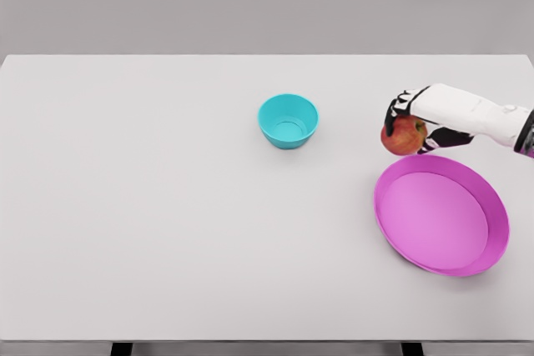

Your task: Put the apple from the pink plate into the blue bowl with your right arm

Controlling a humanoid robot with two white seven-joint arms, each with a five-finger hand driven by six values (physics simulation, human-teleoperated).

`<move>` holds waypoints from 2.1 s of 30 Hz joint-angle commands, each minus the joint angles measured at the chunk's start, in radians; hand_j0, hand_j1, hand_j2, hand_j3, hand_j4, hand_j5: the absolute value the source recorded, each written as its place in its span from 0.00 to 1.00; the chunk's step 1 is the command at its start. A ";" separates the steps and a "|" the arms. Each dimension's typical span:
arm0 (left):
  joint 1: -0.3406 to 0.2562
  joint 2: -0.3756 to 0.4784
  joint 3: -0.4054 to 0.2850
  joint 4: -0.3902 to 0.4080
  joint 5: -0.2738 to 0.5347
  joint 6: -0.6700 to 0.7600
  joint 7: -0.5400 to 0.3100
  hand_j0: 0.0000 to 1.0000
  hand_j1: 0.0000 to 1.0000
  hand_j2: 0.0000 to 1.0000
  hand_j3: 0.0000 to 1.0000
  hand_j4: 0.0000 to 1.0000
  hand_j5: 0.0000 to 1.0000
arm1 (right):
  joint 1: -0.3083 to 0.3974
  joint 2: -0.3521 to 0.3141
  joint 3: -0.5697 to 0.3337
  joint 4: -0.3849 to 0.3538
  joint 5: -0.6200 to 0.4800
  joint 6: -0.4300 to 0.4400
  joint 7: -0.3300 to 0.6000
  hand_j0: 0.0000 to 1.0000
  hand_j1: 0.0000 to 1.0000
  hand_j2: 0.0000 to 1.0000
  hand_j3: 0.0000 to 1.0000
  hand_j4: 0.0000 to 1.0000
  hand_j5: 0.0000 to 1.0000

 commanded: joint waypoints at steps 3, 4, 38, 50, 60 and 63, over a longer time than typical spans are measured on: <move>0.000 0.000 0.000 0.000 0.000 0.000 0.000 1.00 1.00 1.00 1.00 1.00 1.00 | -0.011 0.055 -0.002 0.033 -0.005 0.003 -0.001 0.35 0.35 0.35 0.35 0.35 0.35; 0.000 0.000 0.000 0.000 0.000 0.000 0.000 1.00 1.00 1.00 1.00 1.00 1.00 | -0.025 0.071 0.000 0.049 -0.005 0.003 -0.001 0.35 0.35 0.35 0.35 0.35 0.35; 0.000 0.000 0.000 0.000 0.000 0.000 0.000 1.00 1.00 1.00 1.00 1.00 1.00 | -0.158 0.301 0.000 0.202 0.103 0.003 -0.001 0.35 0.35 0.35 0.35 0.35 0.35; 0.000 0.000 0.000 0.000 0.000 0.000 0.000 1.00 1.00 1.00 1.00 1.00 1.00 | -0.239 0.373 0.067 0.267 0.136 0.003 -0.001 0.35 0.35 0.35 0.35 0.35 0.35; 0.000 0.000 0.000 0.000 0.000 0.000 0.000 1.00 1.00 1.00 1.00 1.00 1.00 | -0.265 0.408 0.098 0.290 0.161 0.003 -0.001 0.35 0.35 0.35 0.35 0.35 0.35; 0.000 0.000 0.000 0.000 0.000 0.000 0.000 1.00 1.00 1.00 1.00 1.00 1.00 | -0.273 0.420 0.115 0.291 0.169 0.003 -0.001 0.35 0.35 0.35 0.35 0.35 0.35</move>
